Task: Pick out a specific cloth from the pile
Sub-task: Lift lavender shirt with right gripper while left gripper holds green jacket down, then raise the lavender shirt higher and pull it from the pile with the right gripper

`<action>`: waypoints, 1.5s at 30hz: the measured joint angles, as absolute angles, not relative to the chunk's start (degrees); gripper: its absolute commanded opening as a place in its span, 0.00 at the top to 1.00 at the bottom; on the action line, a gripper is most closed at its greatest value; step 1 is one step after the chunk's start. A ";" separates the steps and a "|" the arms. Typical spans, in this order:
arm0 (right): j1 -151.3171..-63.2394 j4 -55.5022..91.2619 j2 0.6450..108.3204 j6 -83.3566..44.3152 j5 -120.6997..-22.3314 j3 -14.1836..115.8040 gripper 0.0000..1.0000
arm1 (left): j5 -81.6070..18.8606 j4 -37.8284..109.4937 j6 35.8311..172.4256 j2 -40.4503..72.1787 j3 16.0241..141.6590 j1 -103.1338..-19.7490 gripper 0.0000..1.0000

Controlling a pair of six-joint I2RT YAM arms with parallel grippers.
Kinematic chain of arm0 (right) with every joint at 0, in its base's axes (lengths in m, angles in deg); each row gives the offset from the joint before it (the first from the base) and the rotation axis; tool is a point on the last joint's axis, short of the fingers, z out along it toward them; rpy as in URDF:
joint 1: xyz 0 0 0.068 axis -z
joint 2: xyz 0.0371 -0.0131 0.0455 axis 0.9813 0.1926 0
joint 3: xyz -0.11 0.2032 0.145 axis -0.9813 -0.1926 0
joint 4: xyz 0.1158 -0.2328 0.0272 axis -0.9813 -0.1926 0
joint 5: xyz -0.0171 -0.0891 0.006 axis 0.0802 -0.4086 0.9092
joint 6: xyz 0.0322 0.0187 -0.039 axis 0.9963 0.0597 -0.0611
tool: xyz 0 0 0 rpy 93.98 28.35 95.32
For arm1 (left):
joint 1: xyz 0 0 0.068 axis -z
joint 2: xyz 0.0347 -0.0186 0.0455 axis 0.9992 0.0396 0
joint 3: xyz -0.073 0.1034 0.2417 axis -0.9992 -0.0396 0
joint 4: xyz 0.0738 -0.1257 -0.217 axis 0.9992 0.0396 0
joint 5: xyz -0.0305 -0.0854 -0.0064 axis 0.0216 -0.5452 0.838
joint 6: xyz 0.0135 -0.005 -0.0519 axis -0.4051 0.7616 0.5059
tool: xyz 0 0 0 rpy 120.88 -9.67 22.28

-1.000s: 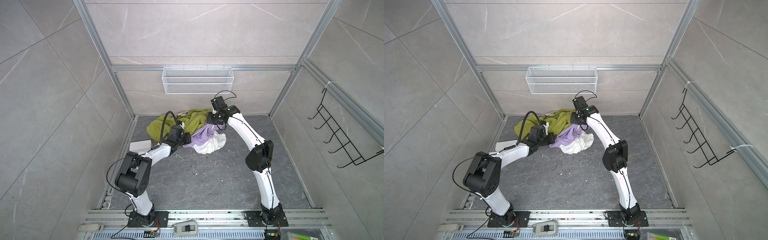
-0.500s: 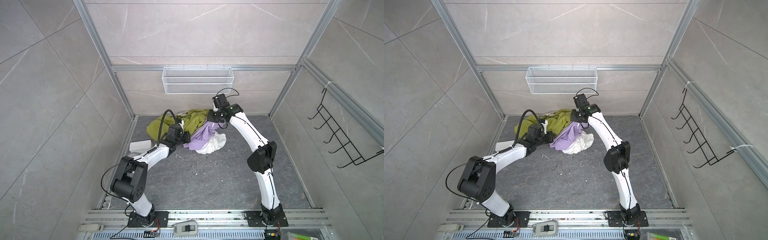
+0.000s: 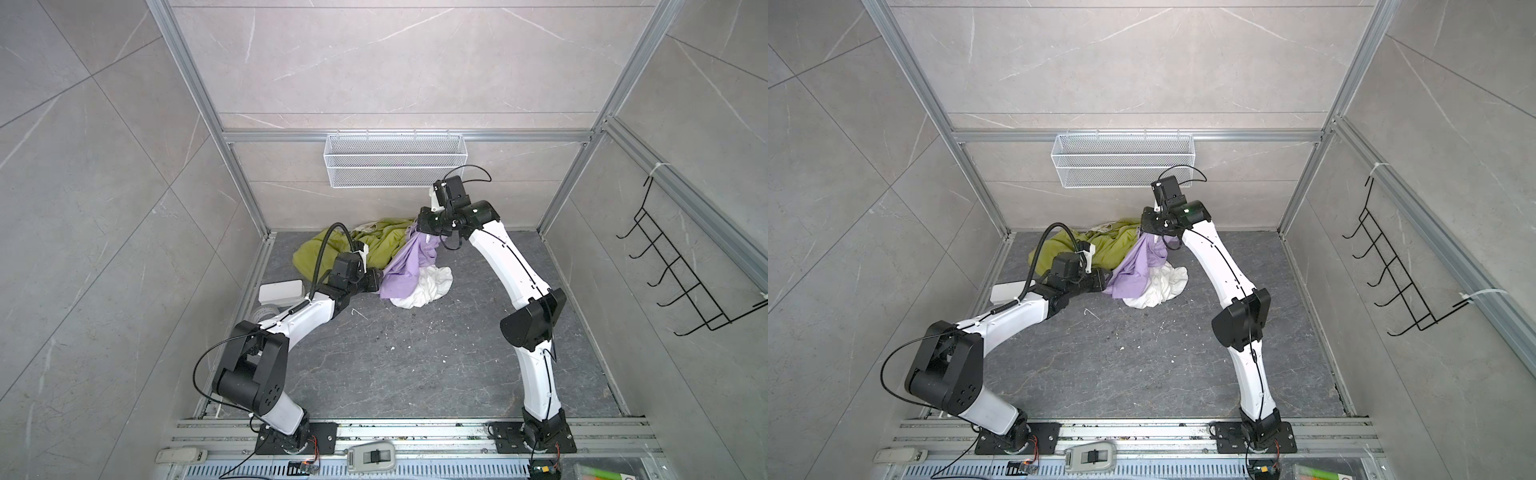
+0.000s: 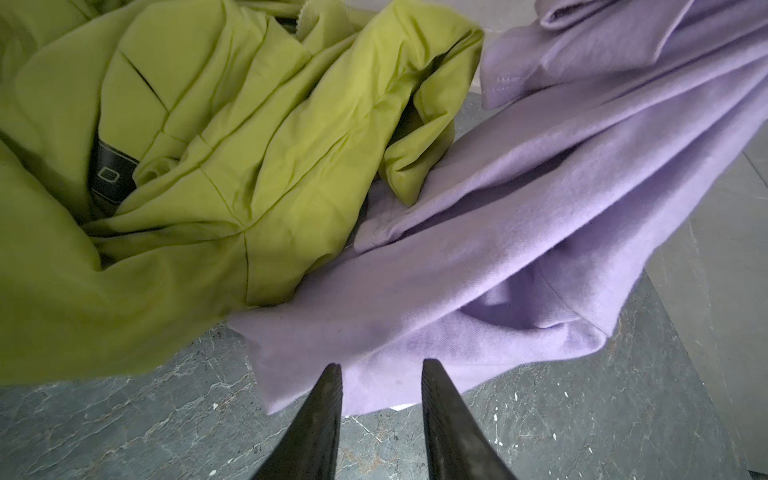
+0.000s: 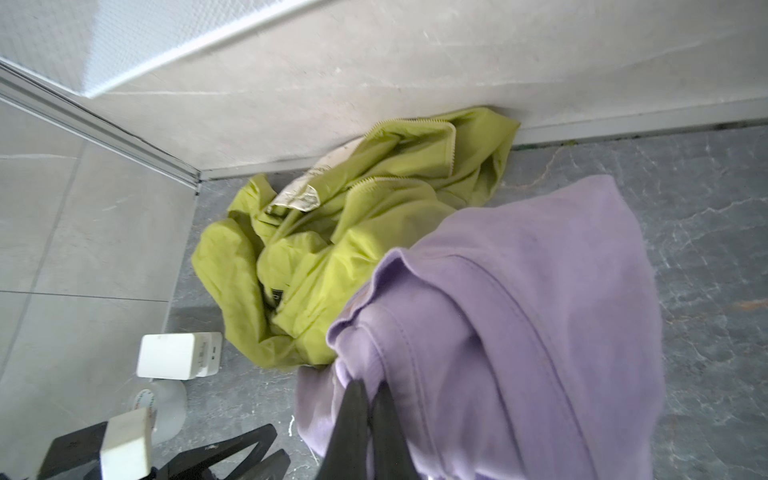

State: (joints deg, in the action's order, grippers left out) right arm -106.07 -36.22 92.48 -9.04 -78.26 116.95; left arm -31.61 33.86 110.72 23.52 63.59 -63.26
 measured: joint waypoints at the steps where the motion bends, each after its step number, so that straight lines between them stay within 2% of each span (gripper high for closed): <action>1: -106.14 -36.29 92.09 -9.17 -78.13 117.19 1.00 | -31.61 33.79 110.64 22.89 63.24 -63.26 0.63; 34: -107.50 -38.50 80.02 -10.89 -75.33 123.90 1.00 | -31.15 35.71 109.98 10.89 61.45 -63.22 0.63; 40: -107.50 -38.72 77.16 -11.40 -72.66 123.07 1.00 | -31.11 36.83 109.85 9.34 61.14 -63.22 0.60; 45: -107.50 -38.39 72.11 -11.55 -69.47 117.10 1.00 | -31.08 37.44 109.72 7.39 60.14 -63.22 0.53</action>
State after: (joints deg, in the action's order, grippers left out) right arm -107.50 -38.39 72.11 -11.55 -69.47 117.10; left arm -31.08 37.44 109.72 7.39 60.14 -63.22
